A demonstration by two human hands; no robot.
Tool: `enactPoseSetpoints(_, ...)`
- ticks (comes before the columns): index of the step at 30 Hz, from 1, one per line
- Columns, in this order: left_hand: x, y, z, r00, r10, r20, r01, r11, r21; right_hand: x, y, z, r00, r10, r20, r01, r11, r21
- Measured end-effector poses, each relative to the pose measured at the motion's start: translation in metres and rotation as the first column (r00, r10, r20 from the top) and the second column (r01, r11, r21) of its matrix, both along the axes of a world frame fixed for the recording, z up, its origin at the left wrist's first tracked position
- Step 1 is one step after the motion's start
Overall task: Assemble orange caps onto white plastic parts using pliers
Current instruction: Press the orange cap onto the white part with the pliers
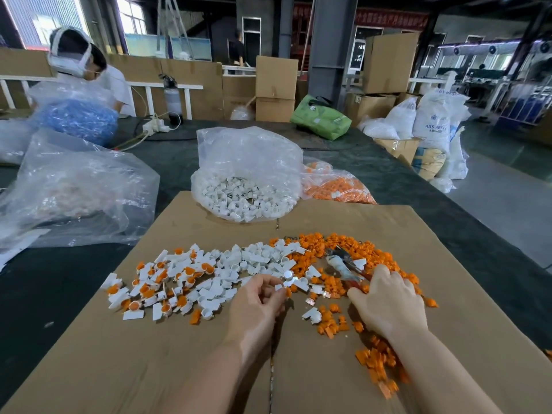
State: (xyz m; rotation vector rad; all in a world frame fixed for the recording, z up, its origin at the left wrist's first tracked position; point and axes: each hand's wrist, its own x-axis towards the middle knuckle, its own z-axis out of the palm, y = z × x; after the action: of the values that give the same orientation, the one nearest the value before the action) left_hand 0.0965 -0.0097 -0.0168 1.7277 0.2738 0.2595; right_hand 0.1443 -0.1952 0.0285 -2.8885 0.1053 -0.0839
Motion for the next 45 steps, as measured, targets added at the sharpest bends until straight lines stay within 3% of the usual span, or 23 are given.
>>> enactPoseSetpoints(3, 0.004, 0.001, 0.004, 0.999, 0.036, -0.025, -0.041, 0.977, -0.21, -0.006, 0.007, 0.013, 0.992, 0.128, 0.019, -0.129, 0.986, 0.102)
enactPoseSetpoints(8, 0.015, 0.001, 0.021, 0.995, 0.087, -0.039, -0.095, 0.903, -0.418, -0.018, 0.02, 0.03, 0.924, 0.351, -0.15, -0.25, 0.854, 0.457)
enactPoseSetpoints(12, 0.024, 0.002, 0.029, 0.989, 0.144, -0.028, -0.142, 0.904, -0.402, -0.025, 0.026, 0.037, 0.849, 0.453, -0.272, -0.209, 0.761, 0.614)
enactPoseSetpoints(17, 0.028, 0.007, 0.03, 0.982, 0.184, -0.033, -0.184, 0.91, -0.372, -0.028, 0.03, 0.039, 0.778, 0.494, -0.389, -0.043, 0.659, 0.751)
enactPoseSetpoints(25, 0.026, 0.01, 0.029, 0.979, 0.195, -0.064, -0.205, 0.901, -0.381, -0.031, 0.034, 0.041, 0.722, 0.54, -0.432, -0.086, 0.689, 0.719)
enactPoseSetpoints(31, 0.024, 0.006, 0.03, 0.979, 0.191, -0.069, -0.203, 0.894, -0.399, -0.035, 0.037, 0.041, 0.814, 0.479, -0.328, -0.245, 0.796, 0.553)
enactPoseSetpoints(35, 0.022, 0.004, 0.029, 0.978, 0.191, -0.081, -0.207, 0.878, -0.431, -0.036, 0.039, 0.039, 0.834, 0.476, -0.28, -0.3, 0.815, 0.495)
enactPoseSetpoints(45, 0.02, 0.002, 0.027, 0.968, 0.225, -0.106, -0.248, 0.84, -0.483, -0.032, 0.035, 0.025, 0.909, 0.367, -0.196, -0.178, 0.77, 0.613)
